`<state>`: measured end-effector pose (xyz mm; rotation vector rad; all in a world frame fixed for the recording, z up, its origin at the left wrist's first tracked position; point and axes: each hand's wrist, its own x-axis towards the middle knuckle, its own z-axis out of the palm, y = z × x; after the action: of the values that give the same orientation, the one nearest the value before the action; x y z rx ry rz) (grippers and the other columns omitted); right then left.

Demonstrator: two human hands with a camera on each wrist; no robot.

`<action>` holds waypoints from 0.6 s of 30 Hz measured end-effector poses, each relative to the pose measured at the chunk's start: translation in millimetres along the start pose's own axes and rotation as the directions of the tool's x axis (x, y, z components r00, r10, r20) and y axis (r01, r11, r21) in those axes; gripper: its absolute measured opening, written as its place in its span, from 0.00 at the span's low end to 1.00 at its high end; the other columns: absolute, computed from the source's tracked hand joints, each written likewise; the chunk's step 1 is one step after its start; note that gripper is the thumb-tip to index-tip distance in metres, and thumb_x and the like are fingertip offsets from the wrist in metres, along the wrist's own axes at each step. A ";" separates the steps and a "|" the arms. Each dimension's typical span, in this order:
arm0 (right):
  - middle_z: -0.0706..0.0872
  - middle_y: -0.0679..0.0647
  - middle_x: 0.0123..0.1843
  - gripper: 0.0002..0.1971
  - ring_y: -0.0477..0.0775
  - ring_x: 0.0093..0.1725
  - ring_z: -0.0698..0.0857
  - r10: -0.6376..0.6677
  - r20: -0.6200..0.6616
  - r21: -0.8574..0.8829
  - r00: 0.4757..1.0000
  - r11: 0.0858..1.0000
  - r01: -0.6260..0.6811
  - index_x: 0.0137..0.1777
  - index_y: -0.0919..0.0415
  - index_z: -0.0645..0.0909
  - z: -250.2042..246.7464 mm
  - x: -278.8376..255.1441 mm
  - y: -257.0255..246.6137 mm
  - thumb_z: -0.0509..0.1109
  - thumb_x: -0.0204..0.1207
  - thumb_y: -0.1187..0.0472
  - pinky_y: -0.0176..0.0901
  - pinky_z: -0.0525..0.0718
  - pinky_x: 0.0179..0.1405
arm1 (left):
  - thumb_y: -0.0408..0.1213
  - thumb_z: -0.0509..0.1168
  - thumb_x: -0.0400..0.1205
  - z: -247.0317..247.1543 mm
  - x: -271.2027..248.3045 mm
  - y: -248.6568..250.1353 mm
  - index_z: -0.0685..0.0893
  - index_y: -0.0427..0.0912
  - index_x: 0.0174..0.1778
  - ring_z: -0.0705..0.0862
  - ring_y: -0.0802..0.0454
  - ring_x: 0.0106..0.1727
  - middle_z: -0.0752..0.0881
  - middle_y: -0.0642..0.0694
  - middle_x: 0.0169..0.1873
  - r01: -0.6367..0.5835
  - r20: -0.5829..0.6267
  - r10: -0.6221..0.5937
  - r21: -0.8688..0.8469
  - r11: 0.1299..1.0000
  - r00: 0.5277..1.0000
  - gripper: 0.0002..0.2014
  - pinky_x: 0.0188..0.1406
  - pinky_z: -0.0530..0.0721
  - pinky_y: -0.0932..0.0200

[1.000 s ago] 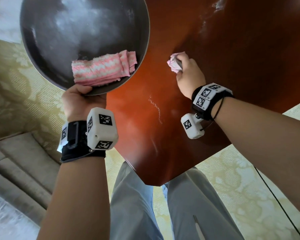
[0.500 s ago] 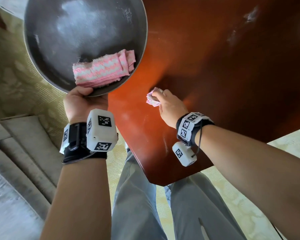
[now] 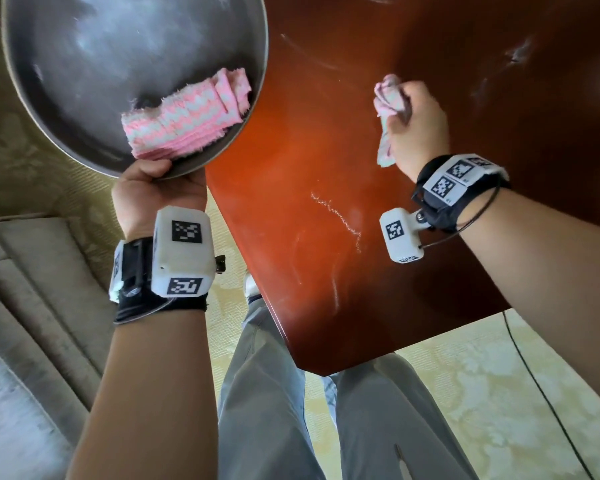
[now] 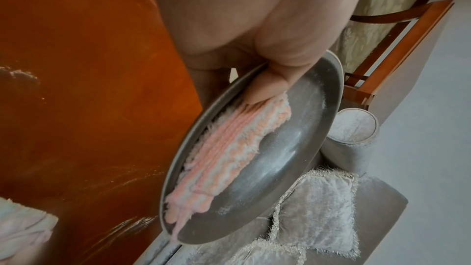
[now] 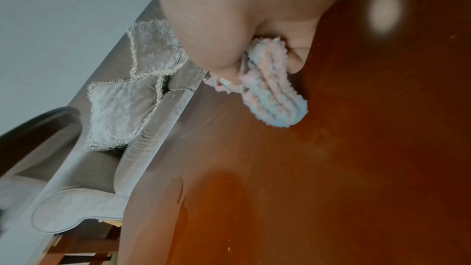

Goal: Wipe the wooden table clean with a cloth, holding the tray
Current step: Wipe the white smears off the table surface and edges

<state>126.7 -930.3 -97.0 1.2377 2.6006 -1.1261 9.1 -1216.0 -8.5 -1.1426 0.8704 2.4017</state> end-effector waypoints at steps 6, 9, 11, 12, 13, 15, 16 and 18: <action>0.76 0.60 0.63 0.21 0.66 0.55 0.82 0.019 -0.008 -0.254 1.000 0.967 -0.020 0.70 0.51 0.73 8.1 4.8 9.6 0.60 0.79 0.68 0.49 0.78 0.45 | 0.20 0.52 0.63 -6.1 3.6 14.0 0.82 0.29 0.61 0.86 0.31 0.62 0.87 0.30 0.58 0.025 0.042 -0.025 -0.006 1.000 0.999 0.29 0.55 0.88 0.39; 0.76 0.60 0.61 0.28 0.65 0.51 0.82 -0.026 0.034 -0.264 0.999 0.964 0.034 0.73 0.44 0.71 18.3 4.0 9.5 0.60 0.78 0.72 0.49 0.78 0.44 | 0.20 0.52 0.63 -9.0 8.9 21.3 0.83 0.28 0.60 0.85 0.31 0.65 0.87 0.29 0.57 0.033 0.050 -0.032 -0.034 0.999 0.998 0.29 0.61 0.84 0.38; 0.76 0.59 0.59 0.30 0.63 0.49 0.82 -0.068 0.065 -0.272 0.996 0.959 0.083 0.72 0.41 0.71 25.1 3.5 4.2 0.60 0.77 0.74 0.50 0.80 0.43 | 0.19 0.52 0.63 -11.1 13.0 25.4 0.83 0.27 0.58 0.87 0.30 0.61 0.87 0.29 0.56 0.032 0.051 -0.029 -0.048 0.998 0.998 0.28 0.61 0.85 0.37; 0.76 0.58 0.58 0.31 0.62 0.49 0.82 -0.090 0.085 -0.282 0.992 0.953 0.111 0.71 0.40 0.71 28.9 2.8 0.8 0.60 0.77 0.74 0.50 0.81 0.42 | 0.19 0.52 0.64 -12.5 15.1 27.2 0.84 0.26 0.57 0.87 0.30 0.59 0.88 0.29 0.55 0.030 0.049 -0.027 -0.053 0.998 0.998 0.27 0.60 0.85 0.37; 0.76 0.57 0.57 0.31 0.62 0.49 0.82 -0.110 0.108 -0.293 0.988 0.946 0.138 0.71 0.40 0.70 32.6 1.3 -3.2 0.61 0.76 0.74 0.51 0.82 0.42 | 0.19 0.52 0.63 -13.7 16.5 28.7 0.84 0.26 0.56 0.88 0.30 0.57 0.88 0.29 0.55 0.031 0.047 -0.028 -0.057 0.998 0.998 0.26 0.60 0.85 0.37; 0.76 0.57 0.55 0.30 0.61 0.48 0.82 -0.149 0.150 -0.309 0.977 0.932 0.189 0.71 0.40 0.70 39.9 -2.1 -10.9 0.61 0.76 0.74 0.51 0.81 0.40 | 0.19 0.52 0.63 -15.7 17.3 31.3 0.84 0.26 0.54 0.88 0.30 0.55 0.88 0.29 0.54 0.034 0.053 -0.031 -0.059 0.998 0.998 0.25 0.62 0.84 0.37; 0.76 0.57 0.55 0.30 0.61 0.48 0.82 -0.164 0.167 -0.310 0.972 0.927 0.209 0.71 0.40 0.70 43.2 -4.3 -13.7 0.61 0.76 0.74 0.50 0.81 0.39 | 0.19 0.52 0.63 -16.9 17.8 32.7 0.84 0.26 0.54 0.88 0.30 0.54 0.88 0.29 0.53 0.036 0.055 -0.033 -0.060 0.998 0.998 0.25 0.63 0.83 0.38; 0.76 0.57 0.54 0.30 0.61 0.48 0.81 -0.177 0.185 -0.303 0.967 0.926 0.228 0.72 0.41 0.70 48.8 -9.9 -18.1 0.60 0.77 0.74 0.51 0.81 0.39 | 0.20 0.52 0.63 -18.9 19.3 36.1 0.84 0.26 0.55 0.88 0.30 0.56 0.88 0.29 0.54 0.043 0.058 -0.040 -0.053 0.998 0.998 0.26 0.65 0.83 0.38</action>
<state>108.7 -975.1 -118.8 0.7971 2.6974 -0.7398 -11.3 -1254.8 -19.1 -1.0949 0.7613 2.4251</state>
